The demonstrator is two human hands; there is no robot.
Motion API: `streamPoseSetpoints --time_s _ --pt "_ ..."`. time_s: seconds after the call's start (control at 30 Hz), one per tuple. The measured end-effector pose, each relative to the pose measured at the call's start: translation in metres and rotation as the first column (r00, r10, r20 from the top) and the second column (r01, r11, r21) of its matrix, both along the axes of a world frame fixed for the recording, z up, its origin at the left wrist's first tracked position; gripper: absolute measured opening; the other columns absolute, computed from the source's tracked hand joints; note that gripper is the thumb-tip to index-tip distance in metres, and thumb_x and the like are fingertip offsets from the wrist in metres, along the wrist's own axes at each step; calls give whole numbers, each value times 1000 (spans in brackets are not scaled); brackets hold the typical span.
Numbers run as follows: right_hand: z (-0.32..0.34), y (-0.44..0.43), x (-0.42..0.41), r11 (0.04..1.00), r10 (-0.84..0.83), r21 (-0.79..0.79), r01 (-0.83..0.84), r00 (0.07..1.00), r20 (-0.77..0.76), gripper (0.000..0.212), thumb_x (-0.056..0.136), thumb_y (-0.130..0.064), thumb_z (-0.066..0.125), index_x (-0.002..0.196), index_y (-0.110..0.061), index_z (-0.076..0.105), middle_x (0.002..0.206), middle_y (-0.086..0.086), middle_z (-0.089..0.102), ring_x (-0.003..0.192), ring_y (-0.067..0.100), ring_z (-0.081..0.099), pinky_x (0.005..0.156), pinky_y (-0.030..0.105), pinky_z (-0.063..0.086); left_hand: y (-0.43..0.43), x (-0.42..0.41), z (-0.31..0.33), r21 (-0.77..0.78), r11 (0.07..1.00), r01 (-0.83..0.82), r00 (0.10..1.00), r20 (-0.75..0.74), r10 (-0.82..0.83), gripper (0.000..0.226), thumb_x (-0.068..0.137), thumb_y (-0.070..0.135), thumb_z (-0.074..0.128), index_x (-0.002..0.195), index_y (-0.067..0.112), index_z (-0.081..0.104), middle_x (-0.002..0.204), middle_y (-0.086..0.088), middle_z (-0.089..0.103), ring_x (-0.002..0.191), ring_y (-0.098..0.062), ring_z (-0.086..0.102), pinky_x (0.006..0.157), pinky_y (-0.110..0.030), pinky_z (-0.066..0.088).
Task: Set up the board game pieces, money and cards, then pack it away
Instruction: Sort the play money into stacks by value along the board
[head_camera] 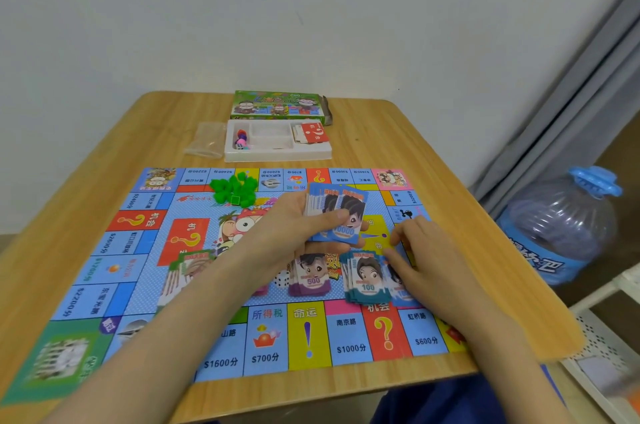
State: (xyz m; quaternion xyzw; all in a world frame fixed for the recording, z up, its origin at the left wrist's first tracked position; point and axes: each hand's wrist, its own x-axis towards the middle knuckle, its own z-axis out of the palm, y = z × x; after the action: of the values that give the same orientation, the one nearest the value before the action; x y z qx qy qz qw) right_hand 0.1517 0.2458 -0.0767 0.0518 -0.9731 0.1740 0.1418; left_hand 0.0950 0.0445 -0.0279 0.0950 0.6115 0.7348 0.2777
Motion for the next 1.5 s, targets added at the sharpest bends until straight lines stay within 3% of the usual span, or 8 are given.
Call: streamPoseSetpoints --time_s 0.23,0.33,0.5,0.63,0.87,1.0,1.27,1.5 --pt "0 0 0 998 -9 -67 9 1000 3 12 91 -31 57 88 -29 45 87 -18 44 83 0 43 70 14 32 -1 -1 -1 -3 1000 -5 1000 -5 5 22 86 10 62 108 6 62 97 -9 74 80 -25 73 53 -19 55" --pt "6 -4 4 950 -24 -313 -4 996 -87 10 92 -26 56 89 -30 48 88 -14 51 84 4 47 70 11 37 -1 -1 -1 -31 999 -10 1000 -9 10 15 85 9 64 100 9 63 96 -9 74 82 -27 73 53 -19 55" --pt "18 -12 13 826 312 -433 -361 932 -183 37 93 -36 45 130 -38 46 126 -24 49 117 4 48 91 9 36 1 1 -3 -84 996 11 999 -44 -15 22 79 11 70 99 11 64 86 -1 75 74 -22 73 52 -19 54" --pt "15 -11 12 802 368 -456 -386 921 -130 43 91 -51 43 133 -42 43 137 -24 41 132 4 37 96 11 38 2 3 -1 -101 994 42 995 -82 -50 17 80 12 69 96 15 65 83 1 75 73 -19 72 56 -20 56" --pt "26 -11 13 746 22 -628 -223 950 -311 9 90 -23 60 86 -25 68 95 -22 67 91 -1 62 76 11 47 0 5 2 -43 993 109 991 -67 -112 11 86 11 61 97 9 61 82 -3 75 71 -18 73 55 -18 56" --pt "30 -10 13 602 -174 -798 -23 972 -159 11 83 -17 65 74 -9 66 68 -8 68 61 1 62 53 11 46 -1 4 4 -28 997 77 995 -68 -78 10 86 11 61 95 6 60 81 -4 75 69 -17 72 55 -17 56" --pt "19 -7 7 782 -97 -616 97 995 33 8 87 -13 65 85 -14 57 49 -7 59 47 0 49 49 11 37 -1 4 4 -41 997 66 995 -76 -69 10 85 11 61 94 7 61 81 -4 75 69 -16 72 55 -17 56" --pt "16 -8 5 856 -66 -509 85 996 55 12 88 -12 63 80 -19 56 57 10 62 47 6 46 52 13 39 0 4 4 -59 996 64 996 -61 -67 9 86 11 61 95 7 62 82 -4 75 70 -16 72 55 -17 56"
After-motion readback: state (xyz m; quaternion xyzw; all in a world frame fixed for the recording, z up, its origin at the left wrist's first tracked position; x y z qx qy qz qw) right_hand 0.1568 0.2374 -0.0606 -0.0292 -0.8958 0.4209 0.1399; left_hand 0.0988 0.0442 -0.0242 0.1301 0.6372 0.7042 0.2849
